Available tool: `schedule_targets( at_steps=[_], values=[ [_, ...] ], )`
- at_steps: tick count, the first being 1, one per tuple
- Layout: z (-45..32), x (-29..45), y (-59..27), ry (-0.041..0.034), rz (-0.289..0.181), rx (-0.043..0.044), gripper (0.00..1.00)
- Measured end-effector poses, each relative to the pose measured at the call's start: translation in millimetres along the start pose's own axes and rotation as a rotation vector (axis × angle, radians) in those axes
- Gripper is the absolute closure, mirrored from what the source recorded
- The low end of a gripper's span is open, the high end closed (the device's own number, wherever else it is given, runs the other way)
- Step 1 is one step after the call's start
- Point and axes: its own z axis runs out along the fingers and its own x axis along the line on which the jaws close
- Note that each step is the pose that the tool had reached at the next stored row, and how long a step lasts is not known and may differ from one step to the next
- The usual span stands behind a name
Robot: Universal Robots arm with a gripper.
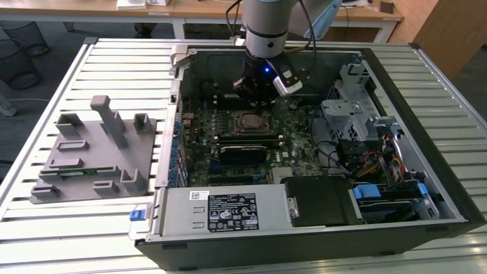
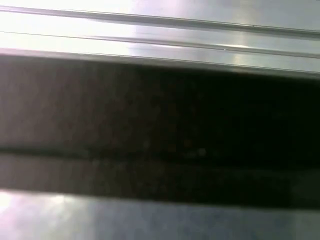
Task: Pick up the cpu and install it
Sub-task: 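Install the first cpu locking lever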
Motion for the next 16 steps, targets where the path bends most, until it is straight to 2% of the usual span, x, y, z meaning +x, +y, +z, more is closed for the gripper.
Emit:
schedule_targets(
  at_steps=[4,10,14,16],
  values=[
    [0.5,0.0,-0.4,0.0004,0.000,0.0089,0.89],
    [4.3,0.2,-0.6,0.0027,0.000,0.0283,0.89],
    [4.0,0.0,-0.4,0.0034,0.000,0.0305,0.89],
    [2.6,0.0,-0.4,0.0013,0.000,0.0278,0.89]
  ],
)
